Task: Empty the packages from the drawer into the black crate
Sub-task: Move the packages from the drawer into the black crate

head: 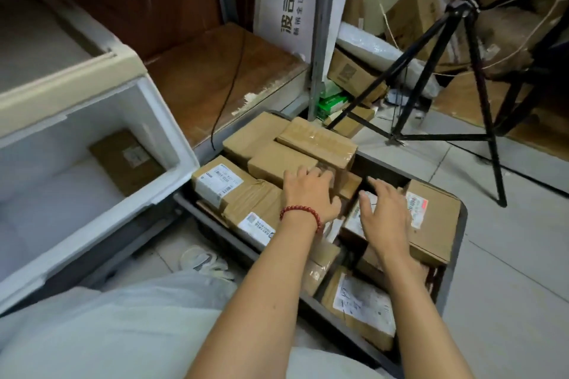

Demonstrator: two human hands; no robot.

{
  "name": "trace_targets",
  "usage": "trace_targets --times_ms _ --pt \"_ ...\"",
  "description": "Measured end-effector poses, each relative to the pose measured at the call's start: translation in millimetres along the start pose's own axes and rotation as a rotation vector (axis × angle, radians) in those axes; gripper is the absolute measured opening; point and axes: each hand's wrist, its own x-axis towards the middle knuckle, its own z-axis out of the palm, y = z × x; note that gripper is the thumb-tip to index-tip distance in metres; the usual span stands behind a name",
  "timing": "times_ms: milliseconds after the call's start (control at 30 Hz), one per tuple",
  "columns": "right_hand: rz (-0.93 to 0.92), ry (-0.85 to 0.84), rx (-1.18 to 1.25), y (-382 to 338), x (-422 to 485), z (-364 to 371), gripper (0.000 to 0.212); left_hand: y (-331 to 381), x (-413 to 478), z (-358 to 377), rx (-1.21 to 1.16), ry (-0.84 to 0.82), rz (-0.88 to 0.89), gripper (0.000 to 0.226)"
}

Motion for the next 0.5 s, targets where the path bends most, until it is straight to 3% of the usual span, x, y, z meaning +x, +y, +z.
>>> trace_targets --times_ms 300,500 --pt "-0.49 -0.253 -0.044 -124 -33 57 0.039 -115 -74 -44 -0.066 0.046 -0.54 0.05" --pt "-0.748 -0.335 0.009 -193 -58 78 0.04 -147 -120 -46 -0.001 0.113 -0.686 0.043"
